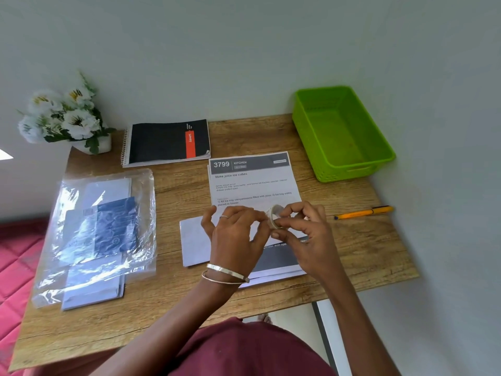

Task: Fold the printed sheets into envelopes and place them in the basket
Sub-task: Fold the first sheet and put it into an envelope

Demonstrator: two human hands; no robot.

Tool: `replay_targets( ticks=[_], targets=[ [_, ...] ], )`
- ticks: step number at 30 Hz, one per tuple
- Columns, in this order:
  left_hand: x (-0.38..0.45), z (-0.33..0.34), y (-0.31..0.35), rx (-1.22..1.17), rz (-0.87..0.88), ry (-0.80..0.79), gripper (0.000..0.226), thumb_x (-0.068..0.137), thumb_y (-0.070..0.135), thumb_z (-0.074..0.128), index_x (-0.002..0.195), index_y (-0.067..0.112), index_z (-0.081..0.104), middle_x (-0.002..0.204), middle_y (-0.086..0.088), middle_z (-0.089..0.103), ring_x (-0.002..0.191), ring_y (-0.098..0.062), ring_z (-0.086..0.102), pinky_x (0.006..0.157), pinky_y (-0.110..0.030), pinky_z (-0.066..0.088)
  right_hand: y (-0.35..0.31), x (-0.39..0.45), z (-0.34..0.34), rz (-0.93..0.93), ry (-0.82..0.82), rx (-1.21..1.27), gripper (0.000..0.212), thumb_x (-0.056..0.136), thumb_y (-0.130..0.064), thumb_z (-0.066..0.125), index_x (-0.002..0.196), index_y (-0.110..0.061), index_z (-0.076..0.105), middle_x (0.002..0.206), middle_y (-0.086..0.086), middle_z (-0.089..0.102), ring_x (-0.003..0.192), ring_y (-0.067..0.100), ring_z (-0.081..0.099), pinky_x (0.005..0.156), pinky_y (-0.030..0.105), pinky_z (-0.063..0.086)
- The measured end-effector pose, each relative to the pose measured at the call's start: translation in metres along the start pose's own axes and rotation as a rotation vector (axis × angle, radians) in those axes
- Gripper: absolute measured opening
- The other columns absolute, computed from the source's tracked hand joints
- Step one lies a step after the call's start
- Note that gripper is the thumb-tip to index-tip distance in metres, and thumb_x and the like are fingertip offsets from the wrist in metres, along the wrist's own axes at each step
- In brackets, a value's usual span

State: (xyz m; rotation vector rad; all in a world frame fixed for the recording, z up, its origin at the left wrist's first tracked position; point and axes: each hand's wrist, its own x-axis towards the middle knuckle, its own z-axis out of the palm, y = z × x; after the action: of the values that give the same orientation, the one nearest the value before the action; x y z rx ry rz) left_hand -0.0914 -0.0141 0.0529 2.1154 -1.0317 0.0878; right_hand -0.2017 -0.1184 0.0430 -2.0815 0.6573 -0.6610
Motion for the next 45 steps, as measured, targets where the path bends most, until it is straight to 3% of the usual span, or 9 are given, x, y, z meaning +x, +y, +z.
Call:
replay_targets(
  ticks=[4,9,14,19,25,31,35,39,45],
  targets=[
    [0.003,0.000,0.000,-0.111,-0.137,-0.141,0.028,0.075,0.045,0.048,0.074,0.025,0.067,0.077,0.011,0.070,0.081,-0.014,0.065,0.090,-0.050,0.039,0.002,-0.002,0.003,-0.018,-0.009,-0.073,0.021,0.079,-0.032,0.069,0.094,-0.019,0.074,0.098,-0.020,0.055,0.100,0.009,0.041,0.084,0.036,0.047],
    [0.008,0.001,-0.003,-0.275,-0.242,-0.231,0.017,0.079,0.037,0.057,0.076,0.025,0.068,0.080,0.009,0.071,0.080,-0.012,0.064,0.080,-0.046,0.048,0.006,-0.006,0.000,-0.034,0.001,-0.132,0.030,0.081,-0.047,0.058,0.093,-0.024,0.073,0.096,-0.031,0.052,0.101,0.002,0.041,0.080,0.055,0.043],
    [0.005,-0.001,-0.002,-0.294,-0.187,-0.259,0.021,0.073,0.045,0.065,0.086,0.030,0.073,0.085,0.013,0.072,0.086,-0.007,0.066,0.082,-0.047,0.049,0.006,-0.009,-0.001,-0.046,0.021,-0.176,0.030,0.083,-0.044,0.057,0.095,-0.022,0.072,0.096,-0.029,0.051,0.101,0.006,0.040,0.078,0.055,0.044],
    [0.001,0.000,-0.002,-0.225,-0.164,-0.202,0.006,0.076,0.027,0.073,0.080,0.023,0.074,0.081,0.007,0.073,0.080,-0.014,0.066,0.079,-0.046,0.049,0.002,-0.013,0.003,-0.060,0.031,-0.229,0.030,0.083,-0.043,0.056,0.092,-0.020,0.072,0.095,-0.020,0.056,0.099,0.006,0.039,0.076,0.054,0.043],
    [0.000,-0.003,-0.003,-0.304,-0.272,-0.257,0.005,0.078,0.020,0.072,0.073,0.021,0.071,0.074,0.011,0.070,0.070,0.004,0.060,0.068,-0.004,0.039,-0.002,-0.019,0.002,-0.054,0.025,-0.351,0.020,0.085,-0.034,0.059,0.091,-0.019,0.071,0.096,-0.011,0.062,0.101,0.008,0.040,0.078,0.049,0.038],
    [0.000,-0.005,-0.009,-0.572,-0.588,-0.330,0.009,0.077,0.014,0.070,0.068,0.015,0.072,0.069,0.005,0.071,0.066,-0.003,0.062,0.066,-0.022,0.051,0.016,-0.026,-0.022,0.026,0.043,-0.410,0.035,0.086,-0.044,0.047,0.095,-0.019,0.070,0.099,-0.020,0.055,0.102,0.009,0.039,0.080,0.058,0.041],
    [0.001,-0.006,-0.009,-0.692,-0.696,-0.303,0.013,0.079,0.004,0.066,0.070,0.011,0.072,0.075,-0.007,0.072,0.076,-0.024,0.067,0.068,-0.030,0.051,0.035,-0.034,-0.042,0.191,0.109,-0.545,0.024,0.086,-0.033,0.057,0.096,-0.017,0.071,0.103,-0.002,0.066,0.105,0.025,0.046,0.083,0.058,0.040],
    [-0.001,-0.005,-0.010,-0.675,-0.680,-0.300,0.013,0.081,0.006,0.065,0.071,0.014,0.071,0.074,-0.005,0.072,0.073,-0.020,0.068,0.066,-0.027,0.053,0.048,-0.040,-0.045,0.369,0.142,-0.775,0.012,0.084,-0.018,0.067,0.094,-0.017,0.073,0.105,0.006,0.067,0.106,0.031,0.045,0.086,0.048,0.029],
    [-0.007,0.001,-0.011,-0.520,-0.499,-0.283,0.005,0.077,0.018,0.072,0.073,0.019,0.071,0.068,0.007,0.071,0.064,-0.005,0.065,0.066,-0.019,0.051,0.062,-0.045,-0.042,0.480,0.139,-0.822,0.014,0.081,-0.019,0.071,0.095,-0.019,0.072,0.108,0.005,0.067,0.112,0.031,0.045,0.089,0.048,0.026]
  ],
)
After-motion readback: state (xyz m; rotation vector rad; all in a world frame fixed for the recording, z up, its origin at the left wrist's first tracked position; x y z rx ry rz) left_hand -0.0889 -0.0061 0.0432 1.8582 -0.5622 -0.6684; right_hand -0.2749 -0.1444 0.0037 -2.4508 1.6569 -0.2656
